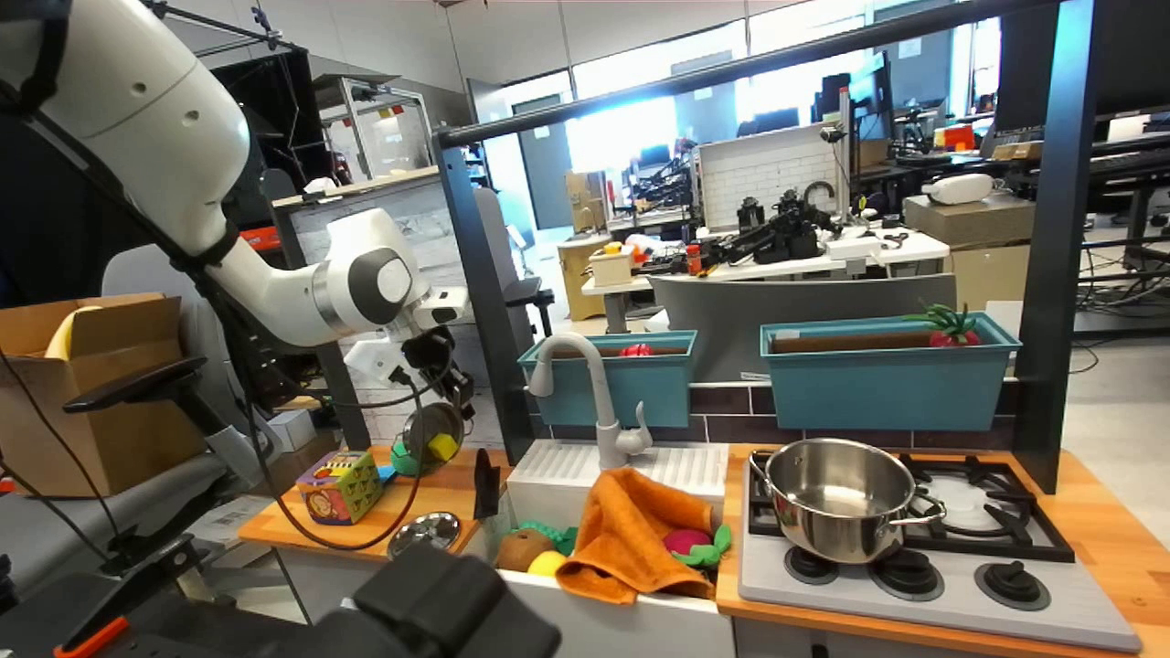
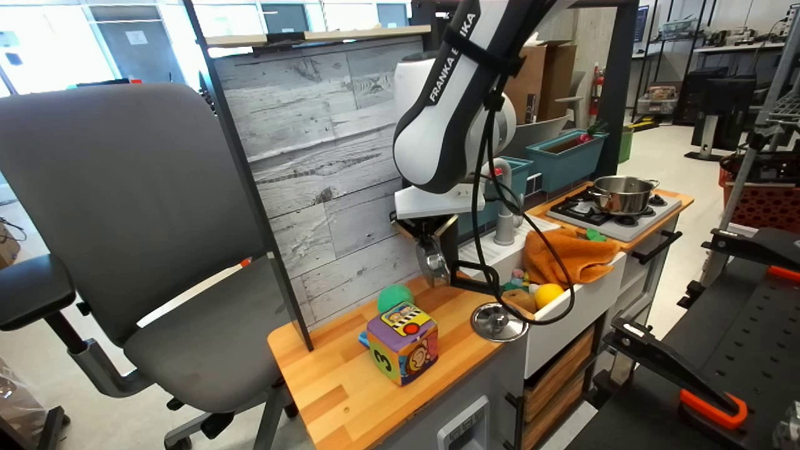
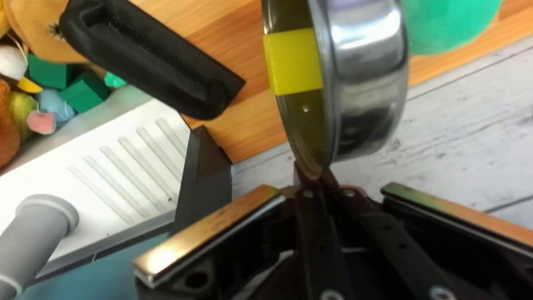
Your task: Spill out the yellow block on the table
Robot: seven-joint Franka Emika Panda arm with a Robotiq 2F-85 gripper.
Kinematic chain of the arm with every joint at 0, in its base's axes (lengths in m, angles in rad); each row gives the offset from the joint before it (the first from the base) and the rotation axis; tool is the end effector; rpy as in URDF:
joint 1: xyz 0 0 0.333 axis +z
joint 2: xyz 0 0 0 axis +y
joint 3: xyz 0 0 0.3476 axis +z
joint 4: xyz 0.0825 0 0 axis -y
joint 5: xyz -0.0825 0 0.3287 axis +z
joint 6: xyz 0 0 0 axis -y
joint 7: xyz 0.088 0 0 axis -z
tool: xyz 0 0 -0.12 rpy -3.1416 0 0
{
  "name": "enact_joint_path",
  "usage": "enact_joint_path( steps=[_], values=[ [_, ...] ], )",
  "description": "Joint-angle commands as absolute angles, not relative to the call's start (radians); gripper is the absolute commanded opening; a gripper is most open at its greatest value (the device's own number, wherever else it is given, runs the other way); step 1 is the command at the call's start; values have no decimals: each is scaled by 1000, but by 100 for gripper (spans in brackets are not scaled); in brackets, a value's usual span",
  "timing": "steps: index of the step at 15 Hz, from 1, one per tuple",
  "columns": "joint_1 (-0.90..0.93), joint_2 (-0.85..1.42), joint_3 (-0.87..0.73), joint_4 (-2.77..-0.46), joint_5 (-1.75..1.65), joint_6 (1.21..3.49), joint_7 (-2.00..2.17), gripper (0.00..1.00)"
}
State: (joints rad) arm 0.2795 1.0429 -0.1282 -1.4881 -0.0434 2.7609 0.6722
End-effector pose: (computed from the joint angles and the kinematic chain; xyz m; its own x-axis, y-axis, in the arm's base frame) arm 0.7000 0.1302 0.1217 0.8852 -0.3856 0.2602 -0.3906 -0.9199 -0.0343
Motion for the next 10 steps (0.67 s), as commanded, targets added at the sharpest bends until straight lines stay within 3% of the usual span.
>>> enact_joint_path(
  steps=[1,7,10],
  values=[
    [328,936,-213,-1626,-38,2893,674,1],
    [227,994,-103,-1566,64,3004,563,1],
    [74,993,95,-1515,158,2900,439,1]
  ],
)
